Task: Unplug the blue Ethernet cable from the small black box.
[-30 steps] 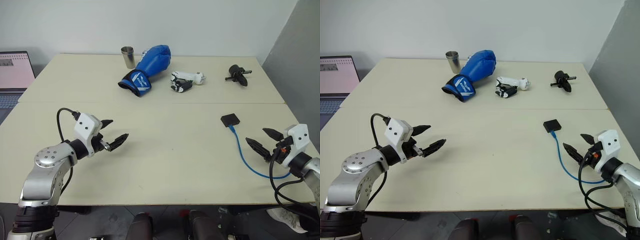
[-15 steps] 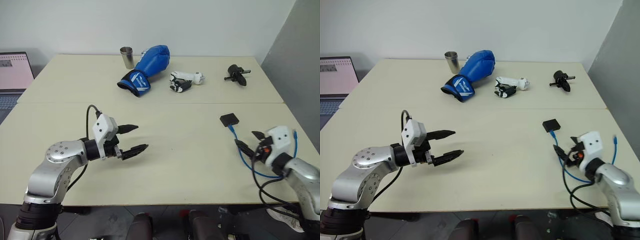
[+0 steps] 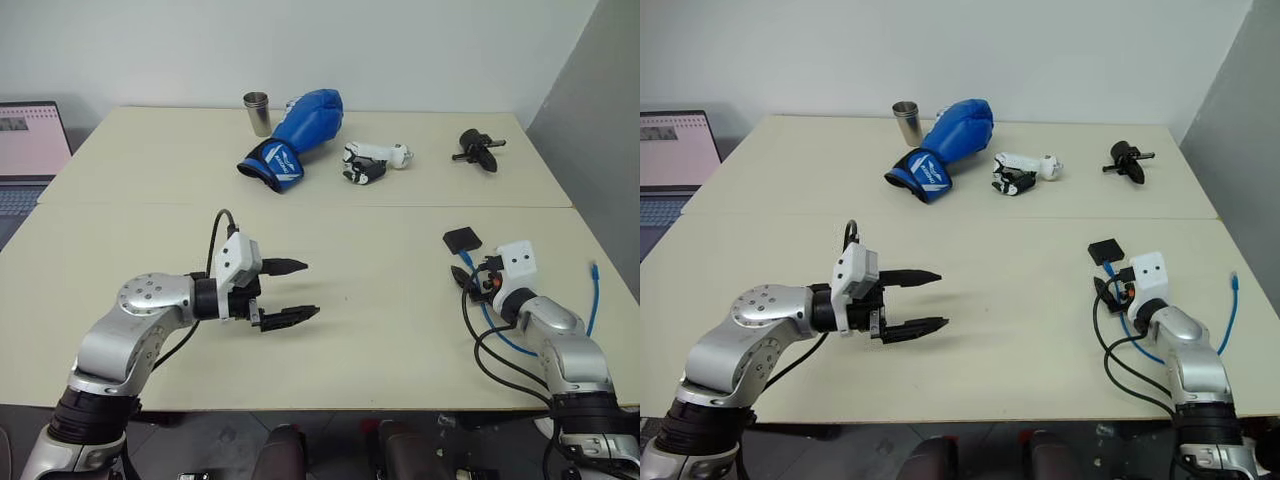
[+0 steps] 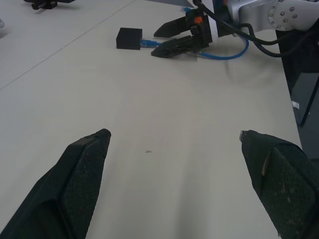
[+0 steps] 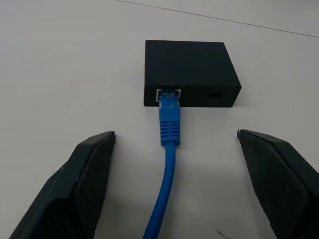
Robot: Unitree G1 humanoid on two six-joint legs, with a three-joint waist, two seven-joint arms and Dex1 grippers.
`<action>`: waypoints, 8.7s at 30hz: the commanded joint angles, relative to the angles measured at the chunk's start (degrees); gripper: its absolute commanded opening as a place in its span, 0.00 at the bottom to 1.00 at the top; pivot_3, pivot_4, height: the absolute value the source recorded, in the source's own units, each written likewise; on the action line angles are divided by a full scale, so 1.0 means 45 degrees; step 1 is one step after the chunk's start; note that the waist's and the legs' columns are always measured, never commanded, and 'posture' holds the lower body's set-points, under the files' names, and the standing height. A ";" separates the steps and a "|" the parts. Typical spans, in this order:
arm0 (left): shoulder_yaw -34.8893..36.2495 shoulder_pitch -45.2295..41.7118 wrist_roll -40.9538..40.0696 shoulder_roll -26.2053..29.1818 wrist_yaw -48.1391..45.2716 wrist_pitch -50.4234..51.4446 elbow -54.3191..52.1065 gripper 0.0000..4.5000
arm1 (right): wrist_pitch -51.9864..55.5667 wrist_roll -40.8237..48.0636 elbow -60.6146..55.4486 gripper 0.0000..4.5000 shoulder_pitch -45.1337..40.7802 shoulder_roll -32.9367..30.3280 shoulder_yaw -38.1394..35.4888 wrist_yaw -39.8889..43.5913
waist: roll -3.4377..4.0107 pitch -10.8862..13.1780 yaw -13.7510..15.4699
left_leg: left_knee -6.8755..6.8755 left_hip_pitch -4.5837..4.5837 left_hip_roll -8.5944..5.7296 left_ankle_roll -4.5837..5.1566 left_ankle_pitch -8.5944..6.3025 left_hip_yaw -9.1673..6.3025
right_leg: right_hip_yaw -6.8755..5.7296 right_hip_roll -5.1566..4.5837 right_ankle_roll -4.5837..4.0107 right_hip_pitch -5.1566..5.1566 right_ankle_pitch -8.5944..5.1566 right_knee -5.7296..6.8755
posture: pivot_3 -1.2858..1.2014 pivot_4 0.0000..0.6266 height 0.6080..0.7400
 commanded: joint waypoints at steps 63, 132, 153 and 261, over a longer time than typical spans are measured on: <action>0.2811 -0.3330 -0.7142 -0.2124 0.2323 0.8683 0.3092 0.79 | -1.1565 -0.4521 -0.0718 0.02 -0.5580 -0.1862 0.5631 0.6050 | 0.0010 0.0007 0.0007 | 0.0062 -0.0016 0.0001 -0.0006 0.0004 -0.0035 | -0.0024 -0.0009 -0.0003 0.0007 0.0003 0.0021 | 0.52 0.24 1.00; -0.0300 -0.5031 -0.2250 0.0070 -0.4424 0.2708 0.4414 0.17 | 0.5847 0.7011 -0.5927 0.55 -0.3529 0.0111 0.3020 0.4911 | 0.0013 0.0010 -0.0009 | 0.0043 -0.0040 0.0003 -0.0003 0.0002 -0.0031 | -0.0039 0.0014 0.0002 -0.0028 -0.0002 0.0007 | 0.52 0.24 1.00; -0.0310 -0.4964 -0.2328 -0.0126 -0.4100 0.2811 0.4168 0.17 | 0.5722 0.6621 -0.5896 0.38 -0.3661 0.0084 0.3279 0.5300 | 0.0014 0.0010 -0.0010 | 0.0032 -0.0041 0.0002 -0.0003 0.0002 -0.0029 | -0.0038 0.0015 0.0006 -0.0034 -0.0004 0.0003 | 0.52 0.24 1.00; 0.3834 0.1185 0.2149 -0.1813 0.7196 -0.3292 0.4477 1.00 | 0.1629 0.0792 -0.4816 0.90 -0.2867 -0.0757 0.4613 0.5772 | 0.0002 0.0006 -0.0003 | 0.0002 -0.0027 0.0006 -0.0010 0.0005 -0.0008 | -0.0028 -0.0024 0.0004 -0.0031 0.0008 0.0002 | 0.52 0.24 1.00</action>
